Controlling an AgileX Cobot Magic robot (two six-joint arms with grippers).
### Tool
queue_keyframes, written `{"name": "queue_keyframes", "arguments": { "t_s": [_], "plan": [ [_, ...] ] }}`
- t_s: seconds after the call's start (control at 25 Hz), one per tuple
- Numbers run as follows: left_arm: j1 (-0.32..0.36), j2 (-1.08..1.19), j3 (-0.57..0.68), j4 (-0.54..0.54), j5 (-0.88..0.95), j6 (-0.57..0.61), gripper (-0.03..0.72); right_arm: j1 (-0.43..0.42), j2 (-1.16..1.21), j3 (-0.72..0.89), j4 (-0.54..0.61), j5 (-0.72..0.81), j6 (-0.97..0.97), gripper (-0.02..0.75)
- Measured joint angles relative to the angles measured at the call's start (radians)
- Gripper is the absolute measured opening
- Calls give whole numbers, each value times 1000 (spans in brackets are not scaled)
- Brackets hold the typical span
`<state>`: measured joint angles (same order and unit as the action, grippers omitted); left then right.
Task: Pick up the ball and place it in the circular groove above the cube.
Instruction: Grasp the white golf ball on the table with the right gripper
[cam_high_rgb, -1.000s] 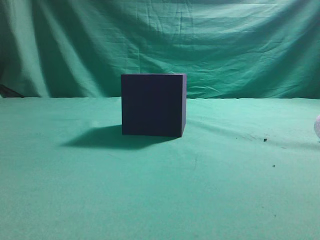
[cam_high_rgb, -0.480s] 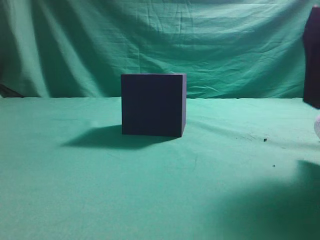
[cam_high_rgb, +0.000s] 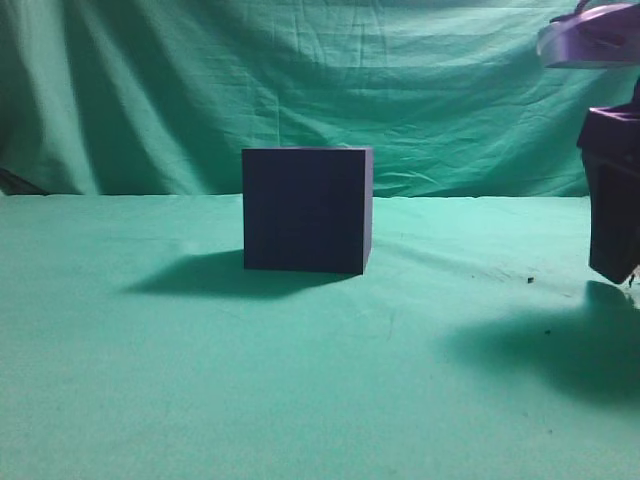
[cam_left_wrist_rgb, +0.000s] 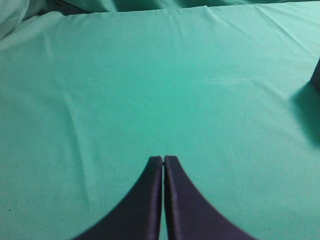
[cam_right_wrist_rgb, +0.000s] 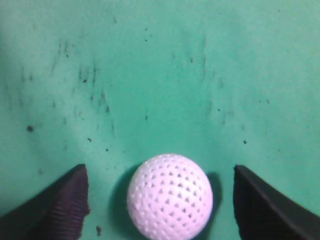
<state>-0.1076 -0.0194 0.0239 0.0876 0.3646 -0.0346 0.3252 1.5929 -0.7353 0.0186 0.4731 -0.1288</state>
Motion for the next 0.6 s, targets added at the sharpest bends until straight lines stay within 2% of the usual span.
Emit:
{"name": "queue_keyframes", "arguments": {
  "t_s": [0.08, 0.24, 0.32, 0.44, 0.6],
  "plan": [
    [0, 0, 0, 0, 0, 0, 0, 0, 7, 0, 0, -15, 0, 575],
    [0, 0, 0, 0, 0, 0, 0, 0, 13, 0, 0, -32, 13, 423],
    [0, 0, 0, 0, 0, 0, 0, 0, 13, 0, 0, -35, 36, 311],
    [0, 0, 0, 0, 0, 0, 0, 2, 13, -6, 0, -23, 60, 308],
    [0, 0, 0, 0, 0, 0, 0, 2, -3, -85, 19, 109, 70, 308]
  ]
}}
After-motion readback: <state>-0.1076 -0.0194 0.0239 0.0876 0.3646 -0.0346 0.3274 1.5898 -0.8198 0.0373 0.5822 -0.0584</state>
